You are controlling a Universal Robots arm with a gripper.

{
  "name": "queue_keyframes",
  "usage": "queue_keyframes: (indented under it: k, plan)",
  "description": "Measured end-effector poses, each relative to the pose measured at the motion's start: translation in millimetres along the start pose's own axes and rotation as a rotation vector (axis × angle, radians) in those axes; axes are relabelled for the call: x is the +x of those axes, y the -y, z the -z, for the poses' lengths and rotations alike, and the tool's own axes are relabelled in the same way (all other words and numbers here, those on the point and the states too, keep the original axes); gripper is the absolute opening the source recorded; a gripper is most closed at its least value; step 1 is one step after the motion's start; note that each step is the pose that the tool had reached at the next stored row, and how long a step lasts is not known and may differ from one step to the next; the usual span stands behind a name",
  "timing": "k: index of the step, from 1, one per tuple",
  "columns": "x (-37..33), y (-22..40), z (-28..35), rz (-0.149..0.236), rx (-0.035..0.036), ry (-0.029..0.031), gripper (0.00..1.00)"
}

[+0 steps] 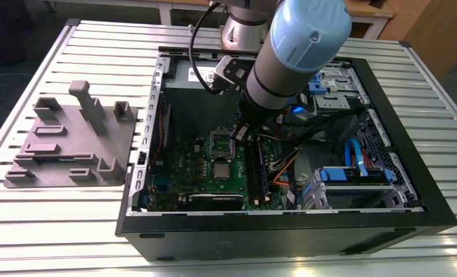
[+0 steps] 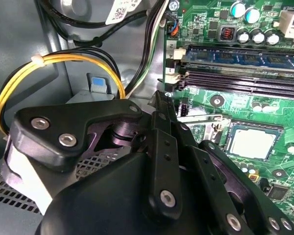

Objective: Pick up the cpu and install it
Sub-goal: 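Close the cpu cover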

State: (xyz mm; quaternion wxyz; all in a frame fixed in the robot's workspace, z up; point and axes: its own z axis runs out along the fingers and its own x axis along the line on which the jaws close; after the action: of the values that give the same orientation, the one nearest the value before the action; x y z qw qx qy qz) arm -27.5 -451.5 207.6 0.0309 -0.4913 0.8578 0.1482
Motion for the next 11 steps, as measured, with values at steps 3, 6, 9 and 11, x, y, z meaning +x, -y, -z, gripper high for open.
queue_keyframes:
  k: [3,6,9,11]
  plan:
    - [0.1,0.0,-0.5,0.000,0.0001,-0.0002,0.11]
    - [0.2,0.3,-2.0,0.000,-0.0001,0.0001,0.11]
    - [0.3,0.4,-3.3,0.000,0.0000,-0.0001,0.11]
    - [0.2,0.2,-3.7,0.000,0.0000,-0.0001,0.11]
